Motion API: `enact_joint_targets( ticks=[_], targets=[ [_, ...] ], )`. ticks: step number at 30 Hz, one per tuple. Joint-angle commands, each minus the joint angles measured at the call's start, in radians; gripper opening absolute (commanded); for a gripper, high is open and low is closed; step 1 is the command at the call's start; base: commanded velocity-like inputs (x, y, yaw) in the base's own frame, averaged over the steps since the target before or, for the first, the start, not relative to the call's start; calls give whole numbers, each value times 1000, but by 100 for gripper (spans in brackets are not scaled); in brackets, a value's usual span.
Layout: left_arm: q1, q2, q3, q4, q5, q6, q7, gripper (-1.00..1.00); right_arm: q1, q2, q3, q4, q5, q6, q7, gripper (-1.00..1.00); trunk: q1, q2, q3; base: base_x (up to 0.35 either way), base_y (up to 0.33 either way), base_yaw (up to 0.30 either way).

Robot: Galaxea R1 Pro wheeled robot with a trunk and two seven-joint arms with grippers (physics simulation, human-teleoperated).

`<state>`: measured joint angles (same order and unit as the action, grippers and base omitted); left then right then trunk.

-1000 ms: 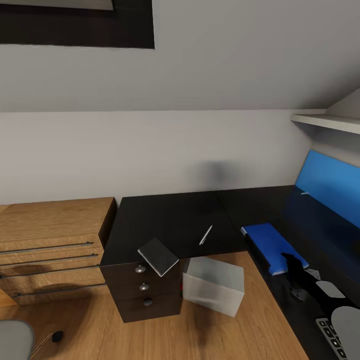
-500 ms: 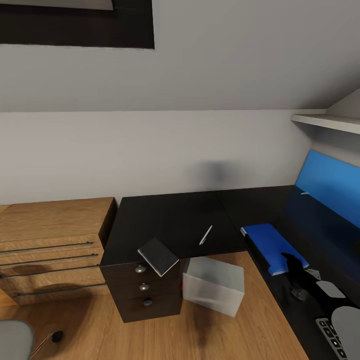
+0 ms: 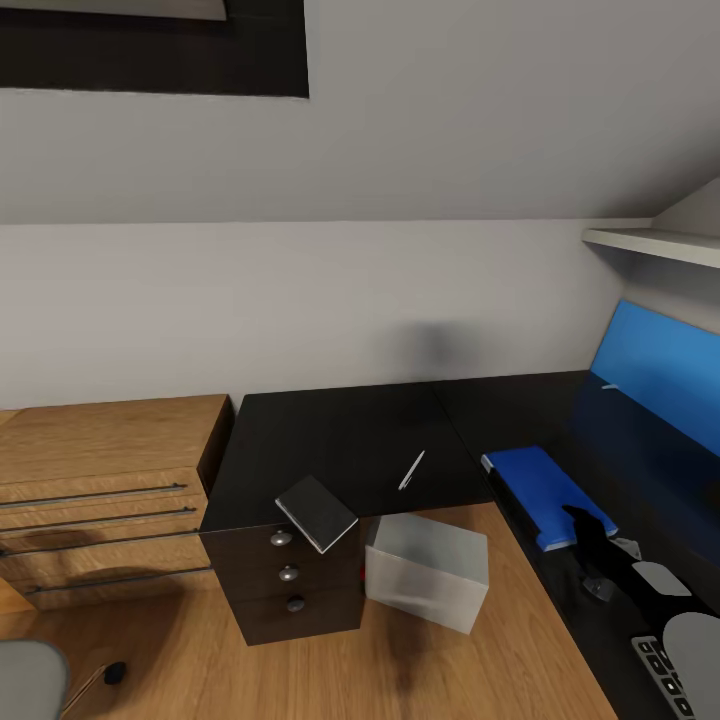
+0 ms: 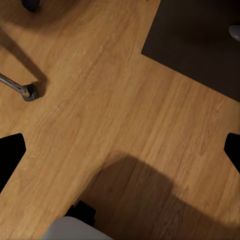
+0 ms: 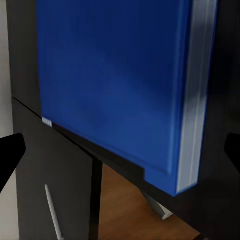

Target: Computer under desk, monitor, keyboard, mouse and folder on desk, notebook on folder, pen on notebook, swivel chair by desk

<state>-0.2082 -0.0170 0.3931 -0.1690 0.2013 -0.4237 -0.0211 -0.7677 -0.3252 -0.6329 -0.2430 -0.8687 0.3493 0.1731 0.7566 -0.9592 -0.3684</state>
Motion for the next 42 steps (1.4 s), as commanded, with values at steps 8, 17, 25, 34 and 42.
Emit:
enact_joint_targets(
  ticks=[8, 17, 25, 34, 42],
  targets=[
    [0, 0, -3, 0, 10, -3, -2, 100, -1, 0, -5, 0, -1, 5, 2, 100, 0, -1, -1, -122, 0, 0],
    [0, -1, -3, 0, 10, -3, -2, 100, -1, -1, -5, -1, -1, 6, 2, 100, 0, -1, -1, -220, 0, 0],
    [0, -2, -3, 0, 10, -3, -2, 100, -1, -1, -5, -2, -1, 8, 3, 100, 0, -1, -1, -219, 0, 0],
    [0, -1, -3, 0, 10, -3, -3, 100, -1, -1, -5, -4, -1, 9, 5, 100, 0, -1, -1, -114, 0, 0],
    [0, -1, -3, 0, 10, -3, -3, 100, -1, 1, -5, -7, -1, 8, 8, 100, 0, -1, -1, -14, 0, 0]
  ],
)
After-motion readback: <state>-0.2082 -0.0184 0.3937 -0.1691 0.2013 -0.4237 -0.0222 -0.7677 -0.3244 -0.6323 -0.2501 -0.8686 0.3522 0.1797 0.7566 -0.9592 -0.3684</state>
